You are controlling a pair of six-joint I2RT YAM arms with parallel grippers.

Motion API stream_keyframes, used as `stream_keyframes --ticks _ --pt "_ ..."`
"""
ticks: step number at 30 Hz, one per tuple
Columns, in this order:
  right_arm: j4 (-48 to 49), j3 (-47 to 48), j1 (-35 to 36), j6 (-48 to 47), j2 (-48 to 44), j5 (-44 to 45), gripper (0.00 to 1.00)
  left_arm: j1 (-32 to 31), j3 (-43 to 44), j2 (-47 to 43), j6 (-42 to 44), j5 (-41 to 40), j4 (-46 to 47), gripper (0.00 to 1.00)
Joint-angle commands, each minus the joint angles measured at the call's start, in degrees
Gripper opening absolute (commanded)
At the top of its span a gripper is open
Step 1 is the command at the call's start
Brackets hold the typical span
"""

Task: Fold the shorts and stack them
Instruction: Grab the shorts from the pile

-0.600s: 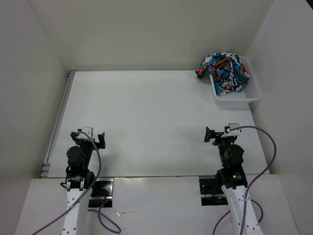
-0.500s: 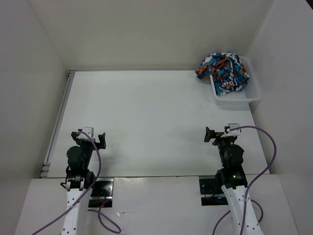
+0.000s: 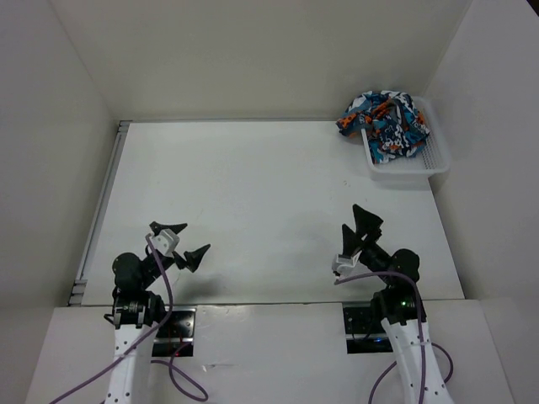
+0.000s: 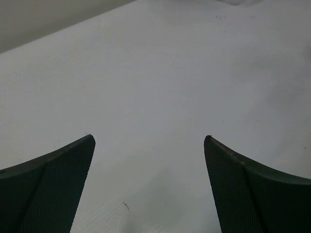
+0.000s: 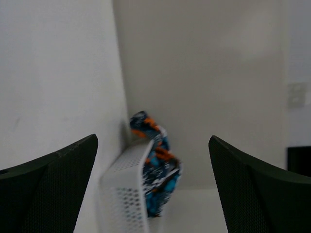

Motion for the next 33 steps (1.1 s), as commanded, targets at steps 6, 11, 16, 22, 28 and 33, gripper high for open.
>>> stream_keyframes --ticks 6,11,16,22,28,33 --pt "16.17 14.26 0.35 -7.98 20.81 0.95 0.99 -1.83 11.86 19.32 0.30 5.74 11.86 1.00" --pt "14.63 57.75 3.16 32.84 61.84 29.17 0.99 -6.13 39.21 54.97 0.30 -3.38 -1.56 1.00" --pt "8.03 75.10 -3.42 48.87 86.75 33.16 0.99 -12.45 62.39 84.01 0.30 -17.25 -10.90 1.00" --pt "-15.63 114.02 -15.20 77.36 118.31 33.26 0.99 -18.17 73.76 96.72 0.30 -20.62 -13.20 1.00" --pt "-13.52 121.69 -17.48 79.48 130.70 43.55 0.98 -23.97 76.31 102.35 0.30 -26.86 -9.25 1.00" --pt "-15.80 128.02 -18.11 78.70 138.01 38.47 0.98 -25.29 76.84 104.11 0.30 -28.09 -9.24 1.00"
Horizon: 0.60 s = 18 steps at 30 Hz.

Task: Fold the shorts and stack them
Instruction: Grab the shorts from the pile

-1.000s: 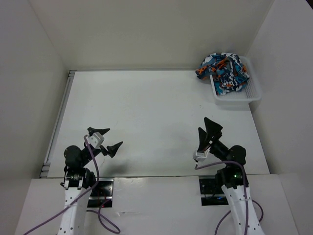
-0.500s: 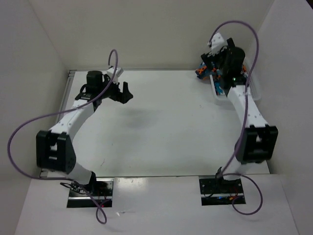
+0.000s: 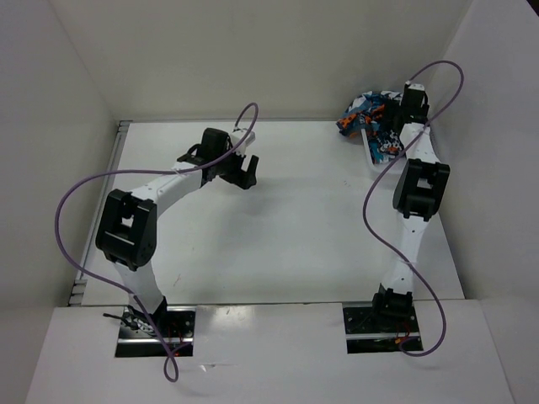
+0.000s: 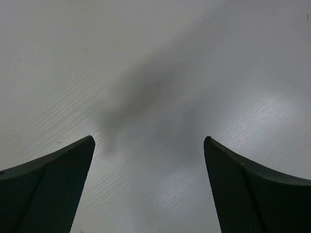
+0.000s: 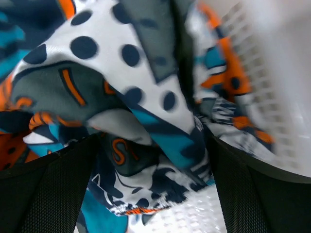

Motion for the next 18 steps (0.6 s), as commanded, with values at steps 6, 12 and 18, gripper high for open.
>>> stream_keyframes --ticks 6,12,18 --pt "-2.06 6.39 0.32 1.97 3.18 -5.67 0.66 0.14 2.28 2.18 0.23 -4.10 2.59 1.00" --pt "-2.59 5.24 0.32 0.31 1.78 -6.82 0.02 0.14 2.28 2.19 0.23 -4.11 3.64 1.00" --pt "-3.21 4.72 2.33 -2.76 -5.68 -7.17 0.00 0.14 0.27 -0.18 0.23 -4.11 4.78 1.00"
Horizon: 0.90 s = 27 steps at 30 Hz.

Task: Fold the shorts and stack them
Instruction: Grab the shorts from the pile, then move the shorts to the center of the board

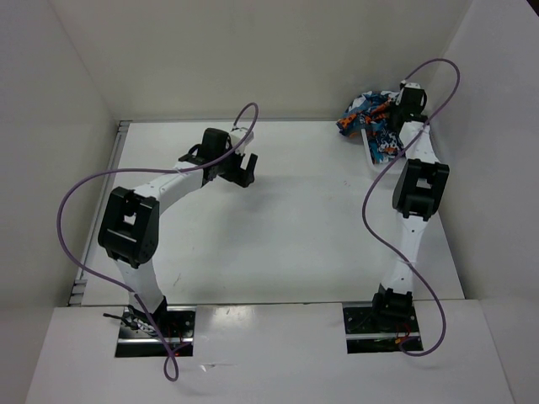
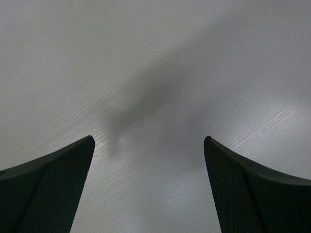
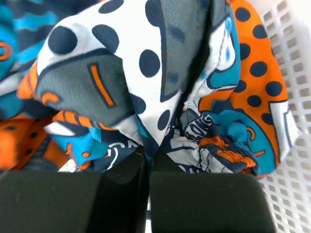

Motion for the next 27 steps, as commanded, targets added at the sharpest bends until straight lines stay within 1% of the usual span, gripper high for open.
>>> stream_keyframes --ticks 1,4,7,10,11,12,14,15,16,17,18,19,20,21,22,23,24,25,26,27 --pt "-0.01 0.76 2.91 -2.29 -9.71 0.17 0.00 0.10 -0.61 -2.41 0.23 -0.11 2.62 1.00" --pt "0.69 -2.14 6.51 -2.30 -15.86 6.05 0.00 0.10 -2.72 -5.83 0.23 -0.11 3.76 1.00" --pt "2.62 -3.12 9.85 -0.36 -21.49 16.76 0.00 0.10 -4.74 -9.52 0.23 -0.11 3.76 1.00" --pt "5.51 -4.78 12.75 -0.44 -28.43 20.38 0.00 0.10 -7.54 -13.91 0.23 -0.72 4.29 1.00" --pt "7.00 -5.48 13.71 -1.49 -30.45 20.92 0.00 0.10 -8.34 -15.15 0.23 -0.72 4.29 1.00" --pt "10.76 -6.18 14.94 -4.72 -34.82 20.93 0.00 0.10 -9.22 -16.38 0.23 -1.42 4.29 1.00" --pt "15.43 -8.82 19.59 -9.39 -39.24 21.71 0.00 0.10 -12.11 -20.34 0.23 -2.12 4.91 1.00" --pt "19.37 -8.83 21.61 -14.55 -41.08 22.24 0.00 0.10 -13.17 -21.74 0.23 -3.00 5.60 1.00" --pt "20.45 -9.52 23.81 -16.95 -44.15 22.24 0.00 0.10 -14.23 -24.71 0.23 -3.53 6.31 1.00" --pt "20.46 -9.01 28.18 -18.89 -45.40 20.50 0.00 0.10 -15.19 -26.22 0.23 -3.54 6.31 1.00" --pt "18.03 -8.22 30.23 -20.91 -46.28 18.40 0.00 0.10 -17.38 -27.72 0.23 -4.41 6.31 1.00" --pt "15.05 -5.17 31.99 -20.93 -46.81 15.42 0.00 0.10 -18.45 -30.78 0.23 -5.28 6.31 1.00" --pt "11.62 -3.05 33.92 -19.36 -46.82 11.82 0.00 0.10 -19.50 -32.29 0.23 -5.29 6.31 1.00" --pt "8.37 0.37 34.46 -17.52 -46.82 5.35 0.00 0.10 -21.77 -35.26 0.23 -6.08 6.31 1.00" --pt "3.64 1.10 34.47 -12.37 -46.29 2.24 0.00 0.10 -22.67 -36.77 0.23 -6.61 6.31 1.00" --pt "2.46 1.10 34.47 -10.66 -46.29 -2.14 0.00 0.71 -23.46 -38.09 0.23 -6.61 5.10 1.00" --pt "1.84 -1.77 34.47 -9.69 -46.29 -4.02 0.00 2.37 -23.99 -40.63 0.23 -6.00 4.47 1.00" --pt "1.22 -3.28 34.47 -7.07 -46.29 -5.51 0.02 3.43 -24.69 -41.78 0.23 -5.47 3.86 1.00" --pt "1.22 -4.68 34.47 -5.91 -46.29 -6.75 0.06 4.48 -25.22 -43.01 0.23 -5.47 3.16 1.00" --pt "0.52 -8.09 34.47 -5.03 -46.29 -10.33 0.31 6.76 -25.22 -45.37 0.23 -4.86 3.15 1.00"
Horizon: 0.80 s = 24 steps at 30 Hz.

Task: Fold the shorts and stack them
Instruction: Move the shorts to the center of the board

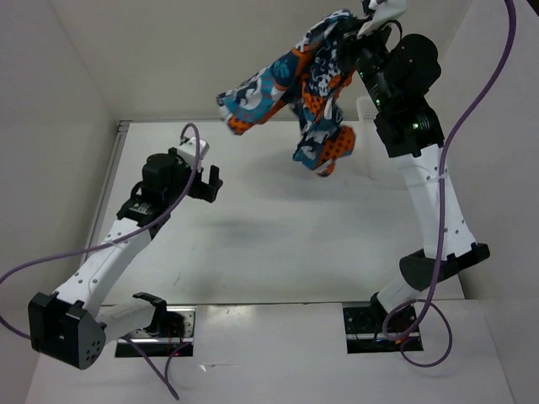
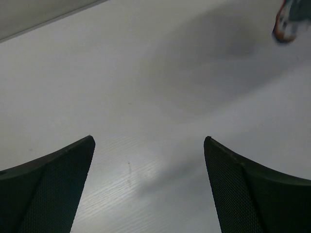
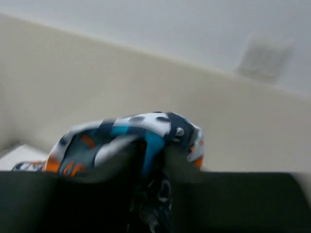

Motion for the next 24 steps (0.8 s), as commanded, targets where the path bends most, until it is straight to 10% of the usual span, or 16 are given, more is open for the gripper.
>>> stream_keyframes --ticks 1,3,14,24 --pt "-7.70 -7.61 -0.66 4.86 2.00 -12.51 0.59 5.05 -1.61 -5.48 0.19 0.67 -0.21 1.00" --pt "-8.41 -13.74 -0.66 4.24 1.99 -15.43 0.99 6.98 -3.55 -8.20 0.19 0.68 -0.74 1.00" --pt "-7.18 -34.95 -0.66 -4.97 -3.28 -12.00 0.99 11.83 -11.28 -10.60 0.19 1.05 -6.02 1.00" --pt "-9.47 -49.29 -0.66 -8.86 -2.05 -16.67 0.83 15.77 -13.76 3.28 0.19 -6.44 10.40 1.00"
